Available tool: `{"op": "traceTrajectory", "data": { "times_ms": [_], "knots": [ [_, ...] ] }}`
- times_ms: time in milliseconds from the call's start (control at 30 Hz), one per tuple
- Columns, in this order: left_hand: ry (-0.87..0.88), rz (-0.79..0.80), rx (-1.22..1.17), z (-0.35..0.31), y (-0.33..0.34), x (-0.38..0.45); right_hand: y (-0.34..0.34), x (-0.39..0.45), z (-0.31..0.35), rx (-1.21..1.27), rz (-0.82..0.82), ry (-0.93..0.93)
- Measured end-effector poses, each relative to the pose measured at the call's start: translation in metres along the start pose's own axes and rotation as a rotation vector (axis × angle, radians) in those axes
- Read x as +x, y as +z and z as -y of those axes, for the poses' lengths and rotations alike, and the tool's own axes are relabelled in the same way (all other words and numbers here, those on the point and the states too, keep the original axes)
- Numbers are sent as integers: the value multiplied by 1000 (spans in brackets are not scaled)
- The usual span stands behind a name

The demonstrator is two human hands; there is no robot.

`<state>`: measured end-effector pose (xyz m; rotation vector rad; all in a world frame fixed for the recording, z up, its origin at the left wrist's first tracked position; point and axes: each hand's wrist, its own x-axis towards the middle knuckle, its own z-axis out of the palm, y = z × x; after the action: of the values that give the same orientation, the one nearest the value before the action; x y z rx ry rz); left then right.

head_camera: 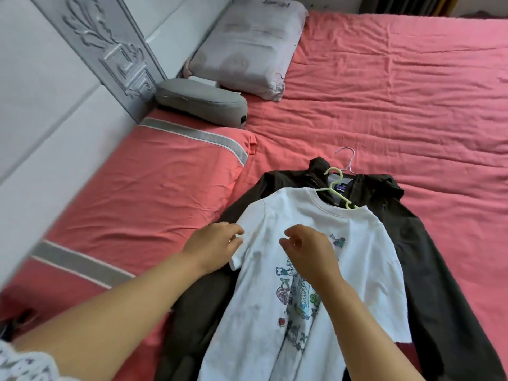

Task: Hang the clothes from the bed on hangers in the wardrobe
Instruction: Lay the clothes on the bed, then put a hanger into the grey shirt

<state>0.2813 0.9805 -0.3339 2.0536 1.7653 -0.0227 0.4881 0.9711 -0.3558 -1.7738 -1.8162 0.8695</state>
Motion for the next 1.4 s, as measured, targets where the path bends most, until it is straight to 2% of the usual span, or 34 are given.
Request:
{"op": "traceTrajectory", "data": {
  "times_ms": [167, 433, 600, 833, 1100, 1400],
  "knots": [
    [-92, -57, -79, 55, -34, -111, 41, -50, 95, -42, 140, -187],
    [-327, -265, -141, 161, -92, -344, 126, -179, 278, -48, 330, -545],
    [-544, -378, -205, 222, -111, -524, 191, -285, 397, -52, 473, -759],
    [-1022, -578, -254, 277, -105, -754, 270, -435, 536, 18, 734, -1034],
    [-1444, -835, -351, 270, -83, -915, 330, -579, 641, 90, 1010, -1416],
    [-1859, -1087, -159, 212, -100, -1026, 357, -706, 723, 264, 1280, -1860]
  ]
}}
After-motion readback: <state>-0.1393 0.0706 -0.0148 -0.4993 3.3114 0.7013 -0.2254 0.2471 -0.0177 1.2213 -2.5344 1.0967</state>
